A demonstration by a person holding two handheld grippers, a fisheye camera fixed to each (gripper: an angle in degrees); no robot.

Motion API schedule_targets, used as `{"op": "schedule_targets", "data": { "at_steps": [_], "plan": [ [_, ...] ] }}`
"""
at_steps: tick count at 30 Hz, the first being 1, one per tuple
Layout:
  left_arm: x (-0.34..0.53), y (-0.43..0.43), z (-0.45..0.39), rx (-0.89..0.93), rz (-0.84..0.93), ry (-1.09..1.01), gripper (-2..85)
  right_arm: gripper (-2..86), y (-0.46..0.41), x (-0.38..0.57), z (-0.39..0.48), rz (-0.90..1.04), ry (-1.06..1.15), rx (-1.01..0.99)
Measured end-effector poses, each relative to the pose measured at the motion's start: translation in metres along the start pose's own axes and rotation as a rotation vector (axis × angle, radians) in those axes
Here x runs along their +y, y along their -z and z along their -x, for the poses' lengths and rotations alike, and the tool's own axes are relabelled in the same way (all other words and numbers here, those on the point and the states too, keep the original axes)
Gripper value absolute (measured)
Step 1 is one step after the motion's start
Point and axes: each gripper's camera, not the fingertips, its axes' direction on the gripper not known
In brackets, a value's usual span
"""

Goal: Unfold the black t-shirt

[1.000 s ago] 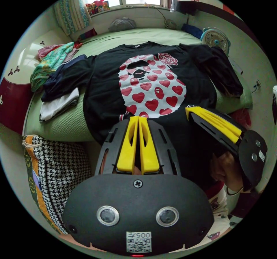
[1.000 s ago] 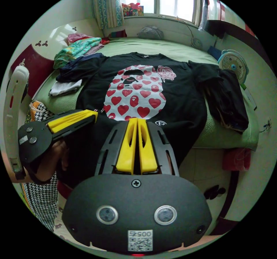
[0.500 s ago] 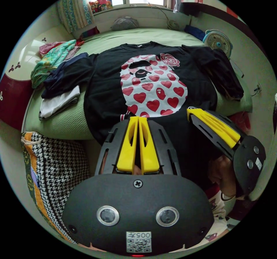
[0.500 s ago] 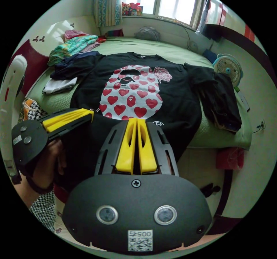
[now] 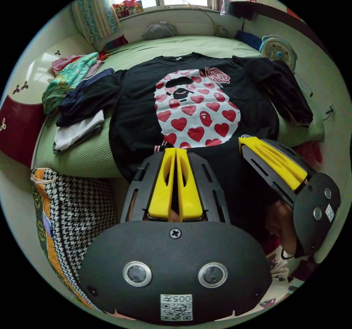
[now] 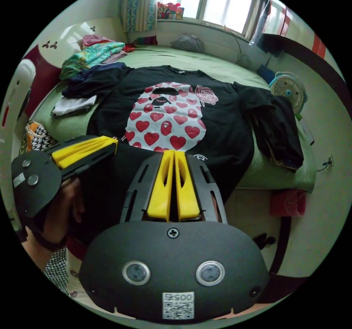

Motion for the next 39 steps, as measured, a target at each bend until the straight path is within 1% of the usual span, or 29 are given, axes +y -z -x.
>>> {"op": "schedule_targets", "data": {
  "at_steps": [6,9,13,18,22,25,27,29,32,34,36,39],
  "plan": [
    [-0.003,-0.001,0.0,0.023,0.001,0.012,-0.7,-1.3,0.001,-0.001,-0.015,0.004,-0.037,-0.104],
    [-0.004,-0.002,0.0,0.042,0.0,0.021,-0.7,-1.3,0.002,0.0,-0.019,-0.004,-0.037,-0.123],
    [-0.007,-0.002,-0.005,0.015,0.001,0.007,-0.7,-1.3,0.003,0.0,-0.019,-0.005,-0.042,-0.103],
    [-0.01,-0.002,-0.012,-0.045,0.003,-0.013,-0.7,-1.3,0.004,-0.002,-0.008,-0.004,0.003,-0.027],
    [-0.013,-0.001,-0.013,-0.037,0.016,-0.011,-0.6,-1.2,0.006,-0.004,-0.008,0.005,0.004,-0.026],
    [-0.022,0.002,-0.009,-0.016,0.052,-0.005,-0.4,-1.2,0.013,-0.013,-0.006,0.03,0.069,-0.056],
    [-0.031,0.007,-0.005,-0.003,0.024,0.011,-0.4,-1.2,0.03,-0.03,-0.008,-0.059,0.091,-0.058],
    [-0.045,0.013,0.003,0.037,-0.004,0.037,-0.3,-1.2,0.039,-0.047,-0.01,-0.094,0.108,-0.047],
    [-0.061,0.007,0.012,0.069,0.019,0.071,-0.3,-1.2,0.036,-0.073,-0.015,-0.043,0.109,-0.085],
    [-0.065,0.0,0.016,0.084,0.044,0.085,-0.2,-1.1,0.024,-0.077,-0.015,-0.046,0.128,-0.105],
    [-0.062,-0.007,0.018,0.103,0.072,0.093,-0.2,-1.1,-0.002,-0.076,-0.01,0.057,0.137,-0.083],
    [-0.051,-0.01,0.018,0.066,0.09,0.079,-0.2,-1.2,-0.02,-0.063,-0.006,0.09,0.16,-0.053]
  ]
}}
